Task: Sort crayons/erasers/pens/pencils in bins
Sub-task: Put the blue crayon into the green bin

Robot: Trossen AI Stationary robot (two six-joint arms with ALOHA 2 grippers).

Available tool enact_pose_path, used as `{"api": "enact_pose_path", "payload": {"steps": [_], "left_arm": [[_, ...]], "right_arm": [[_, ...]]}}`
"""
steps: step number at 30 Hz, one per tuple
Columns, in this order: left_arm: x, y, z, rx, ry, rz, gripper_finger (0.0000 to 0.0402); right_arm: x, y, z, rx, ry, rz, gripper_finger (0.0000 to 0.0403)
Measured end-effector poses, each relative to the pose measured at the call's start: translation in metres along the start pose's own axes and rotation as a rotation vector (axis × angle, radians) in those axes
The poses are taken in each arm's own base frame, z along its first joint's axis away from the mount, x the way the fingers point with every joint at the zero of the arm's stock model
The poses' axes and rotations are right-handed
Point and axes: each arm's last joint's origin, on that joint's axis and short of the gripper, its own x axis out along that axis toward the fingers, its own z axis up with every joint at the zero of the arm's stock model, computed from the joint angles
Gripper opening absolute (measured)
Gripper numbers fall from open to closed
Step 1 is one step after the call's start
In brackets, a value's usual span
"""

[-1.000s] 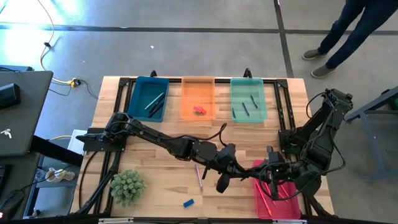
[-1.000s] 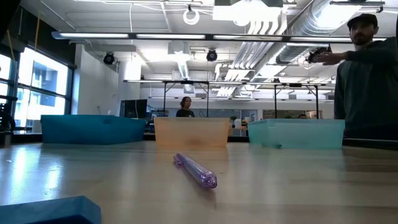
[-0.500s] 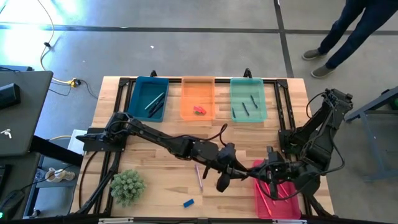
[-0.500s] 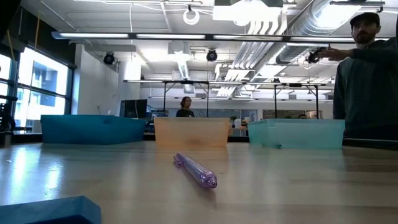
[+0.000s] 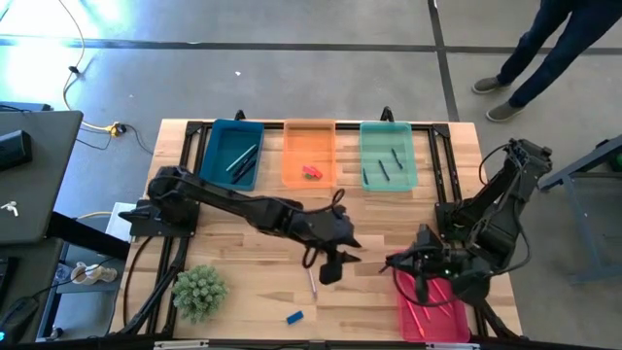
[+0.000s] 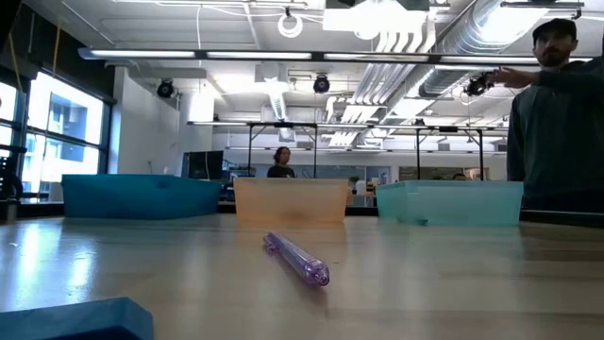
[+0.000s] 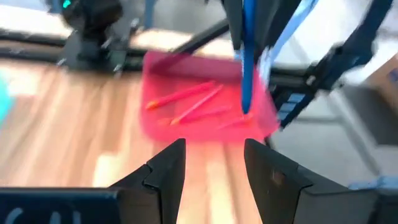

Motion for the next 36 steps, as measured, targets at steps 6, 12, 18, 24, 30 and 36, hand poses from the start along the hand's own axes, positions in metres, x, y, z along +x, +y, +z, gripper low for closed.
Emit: {"api": "enact_pose_path", "payload": {"steps": [6,12,18,24,30,36], "left_arm": [[-0.042,0.003,0.005,0.064,0.108,0.121,0.0153],[-0.084,0.001,0.001,0.094,0.248,0.208,0.0139],[-0.095,-0.005,-0.025,0.116,0.358,0.273,0.0131],[-0.086,-0.003,-0.064,0.074,0.434,0.293,0.0131],[-0.08,0.002,-0.081,0.057,0.457,0.307,0.0131],[-0.078,0.016,-0.081,-0.011,0.458,0.352,0.0131]], "right_arm": [[0.015,-0.016,0.011,-0.008,-0.007,-0.119,0.0012],[0.026,-0.043,0.032,0.005,-0.026,-0.274,0.0012],[0.034,-0.078,0.055,0.064,0.007,-0.425,0.0012],[0.045,-0.111,0.072,0.104,0.099,-0.559,0.0012],[0.053,-0.146,0.091,0.132,0.177,-0.654,0.0012],[0.054,-0.185,0.11,0.124,0.261,-0.707,0.0012]]}}
